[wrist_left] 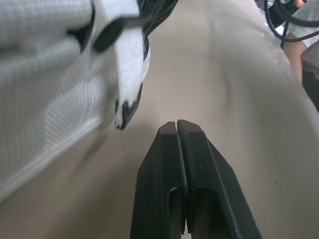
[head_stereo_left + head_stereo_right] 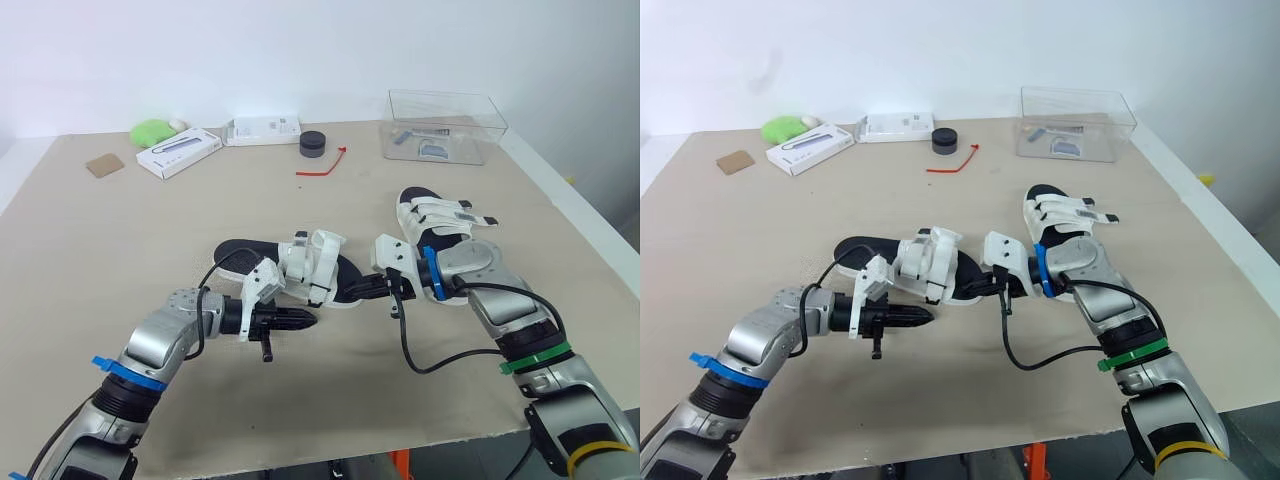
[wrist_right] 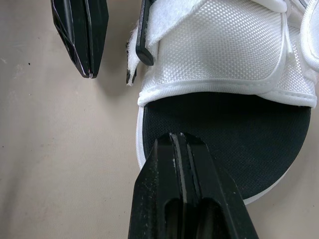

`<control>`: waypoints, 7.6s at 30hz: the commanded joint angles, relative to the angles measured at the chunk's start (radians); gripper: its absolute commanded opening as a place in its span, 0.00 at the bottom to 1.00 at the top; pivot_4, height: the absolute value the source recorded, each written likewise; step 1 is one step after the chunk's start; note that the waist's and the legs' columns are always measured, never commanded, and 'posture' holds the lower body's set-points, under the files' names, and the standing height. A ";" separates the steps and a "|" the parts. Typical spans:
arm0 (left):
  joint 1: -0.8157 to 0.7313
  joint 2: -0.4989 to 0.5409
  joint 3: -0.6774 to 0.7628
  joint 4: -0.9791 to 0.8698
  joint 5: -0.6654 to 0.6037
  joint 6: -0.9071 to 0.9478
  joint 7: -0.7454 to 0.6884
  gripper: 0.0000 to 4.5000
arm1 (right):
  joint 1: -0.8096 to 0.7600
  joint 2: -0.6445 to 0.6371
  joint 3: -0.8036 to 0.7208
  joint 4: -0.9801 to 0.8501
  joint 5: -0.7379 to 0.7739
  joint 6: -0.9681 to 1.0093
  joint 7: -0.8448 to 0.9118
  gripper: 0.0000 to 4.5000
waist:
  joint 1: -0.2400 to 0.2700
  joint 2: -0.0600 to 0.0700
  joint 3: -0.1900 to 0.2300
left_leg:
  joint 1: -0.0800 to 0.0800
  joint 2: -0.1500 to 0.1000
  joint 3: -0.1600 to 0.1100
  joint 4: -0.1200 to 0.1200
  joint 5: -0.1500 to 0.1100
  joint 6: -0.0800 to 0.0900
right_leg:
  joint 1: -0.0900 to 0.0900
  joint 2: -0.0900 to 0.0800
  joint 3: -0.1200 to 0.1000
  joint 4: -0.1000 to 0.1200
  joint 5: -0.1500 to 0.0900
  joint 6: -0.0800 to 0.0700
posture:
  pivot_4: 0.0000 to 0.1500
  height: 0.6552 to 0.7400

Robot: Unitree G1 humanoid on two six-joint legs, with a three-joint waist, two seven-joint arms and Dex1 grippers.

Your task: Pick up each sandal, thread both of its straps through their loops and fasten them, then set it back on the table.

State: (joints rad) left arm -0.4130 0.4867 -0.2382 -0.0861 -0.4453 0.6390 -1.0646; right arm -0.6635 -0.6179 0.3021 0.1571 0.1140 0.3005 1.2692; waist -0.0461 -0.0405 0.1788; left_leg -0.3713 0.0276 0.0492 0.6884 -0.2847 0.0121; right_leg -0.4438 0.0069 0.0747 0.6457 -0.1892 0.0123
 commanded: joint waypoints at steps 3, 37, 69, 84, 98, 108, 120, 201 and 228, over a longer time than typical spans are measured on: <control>-0.020 0.017 0.042 -0.040 -0.081 0.058 -0.045 0.01 | -0.005 -0.011 -0.014 -0.011 0.002 -0.004 0.003 0.00 | 0.000 0.000 0.000 | 0.000 0.000 0.000 0.000 0.000 0.000 | 0.000 0.000 0.000 0.000 0.000 0.000 | 1.00 1.00; -0.052 -0.045 0.007 0.051 0.040 -0.077 0.025 0.22 | -0.006 -0.019 -0.014 -0.012 -0.002 -0.007 0.006 0.00 | 0.000 0.000 0.000 | 0.000 0.000 0.000 0.000 0.000 0.000 | 0.000 0.000 0.000 0.000 0.000 0.000 | 1.00 1.00; 0.048 0.342 -0.002 -0.310 -0.150 0.138 -0.263 0.21 | -0.030 -0.005 -0.004 0.027 -0.008 -0.031 0.020 0.00 | -0.002 0.001 0.000 | 0.000 0.003 0.000 -0.001 -0.001 0.001 | -0.001 0.003 -0.002 0.000 -0.002 -0.004 | 1.00 1.00; -0.191 0.266 0.034 -0.015 0.251 -0.896 -0.292 0.48 | -0.034 -0.004 -0.001 0.039 -0.009 -0.038 0.025 0.00 | 0.003 0.001 0.000 | 0.000 0.001 0.002 0.000 0.000 0.000 | 0.000 0.002 -0.001 0.000 -0.001 -0.004 | 1.00 1.00; -0.215 0.185 -0.109 0.280 0.386 -1.542 -0.258 0.48 | -0.011 -0.018 -0.004 0.008 -0.005 -0.027 0.027 0.00 | 0.001 0.001 0.000 | 0.000 0.002 0.004 0.000 -0.002 0.003 | 0.000 0.001 0.001 0.000 0.000 -0.002 | 1.00 1.00; -0.205 0.150 -0.191 0.261 0.427 -1.534 -0.213 0.48 | -0.003 -0.025 -0.006 -0.005 -0.002 -0.015 0.022 0.00 | 0.001 0.001 0.000 | 0.000 0.002 0.003 0.000 -0.002 0.003 | 0.000 0.001 0.001 0.000 0.000 -0.002 | 1.00 1.00; -0.275 0.187 -0.151 0.376 0.411 -1.560 -0.171 0.02 | 0.001 -0.035 -0.008 -0.019 0.002 0.001 0.024 0.00 | 0.001 0.001 0.000 | 0.000 0.001 0.003 0.000 -0.002 0.003 | 0.000 0.000 0.001 0.000 0.000 -0.002 | 1.00 1.00; -0.543 -0.133 0.077 0.668 0.168 -0.441 -0.259 0.71 | -0.005 -0.035 -0.007 -0.014 -0.005 -0.005 0.012 0.00 | 0.001 0.001 0.000 | -0.002 0.000 0.002 0.003 -0.001 0.001 | 0.000 0.002 0.000 0.000 0.001 0.000 | 1.00 1.00; -0.818 -0.141 0.189 1.195 0.360 -0.738 0.015 0.01 | 0.024 -0.045 -0.043 -0.040 0.011 -0.006 -0.028 0.00 | 0.000 0.001 0.000 | -0.003 0.000 0.001 0.003 -0.001 0.002 | 0.000 0.002 0.000 0.000 0.002 0.001 | 1.00 1.00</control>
State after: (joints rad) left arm -1.1848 0.3156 -0.1092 1.1580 -0.0352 -0.0613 -1.0515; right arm -0.6488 -0.6494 0.2935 0.1368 0.1173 0.2999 1.2567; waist -0.0458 -0.0397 0.1789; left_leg -0.3746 0.0275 0.0505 0.6911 -0.2857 0.0138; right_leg -0.4446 0.0089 0.0746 0.6452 -0.1875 0.0130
